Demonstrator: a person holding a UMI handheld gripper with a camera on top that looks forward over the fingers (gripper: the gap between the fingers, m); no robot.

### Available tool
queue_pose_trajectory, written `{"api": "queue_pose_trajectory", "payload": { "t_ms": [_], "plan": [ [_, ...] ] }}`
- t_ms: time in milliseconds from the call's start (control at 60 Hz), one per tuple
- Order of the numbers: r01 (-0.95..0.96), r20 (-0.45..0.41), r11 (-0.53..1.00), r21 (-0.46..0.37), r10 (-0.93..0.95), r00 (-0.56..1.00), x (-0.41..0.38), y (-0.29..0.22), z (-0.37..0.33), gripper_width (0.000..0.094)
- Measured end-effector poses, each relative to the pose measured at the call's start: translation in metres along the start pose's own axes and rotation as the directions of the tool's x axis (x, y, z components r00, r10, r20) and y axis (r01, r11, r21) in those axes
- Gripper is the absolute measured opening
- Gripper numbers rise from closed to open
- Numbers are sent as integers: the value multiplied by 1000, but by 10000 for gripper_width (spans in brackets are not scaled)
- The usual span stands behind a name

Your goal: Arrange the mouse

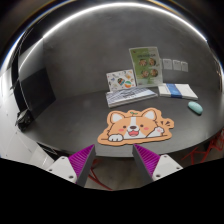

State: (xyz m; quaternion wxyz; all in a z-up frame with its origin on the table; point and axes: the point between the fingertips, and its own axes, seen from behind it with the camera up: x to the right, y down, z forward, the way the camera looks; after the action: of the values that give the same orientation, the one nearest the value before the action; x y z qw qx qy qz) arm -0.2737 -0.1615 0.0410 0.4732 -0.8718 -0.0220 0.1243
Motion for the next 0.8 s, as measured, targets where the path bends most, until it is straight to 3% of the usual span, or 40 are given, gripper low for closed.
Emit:
{"api": "queue_pose_trajectory", "payload": {
  "t_ms": [250, 417, 583, 800],
  "plan": [
    [-33, -27, 999, -1, 33, 999, -4, 11, -5, 793],
    [-43, -95, 998, 47, 48, 994, 51, -8, -13, 794],
    [6, -209, 994, 111, 18, 978, 163, -44, -24, 789],
    [68, -401, 991, 113, -18, 916, 368, -83, -33, 787]
  ]
}}
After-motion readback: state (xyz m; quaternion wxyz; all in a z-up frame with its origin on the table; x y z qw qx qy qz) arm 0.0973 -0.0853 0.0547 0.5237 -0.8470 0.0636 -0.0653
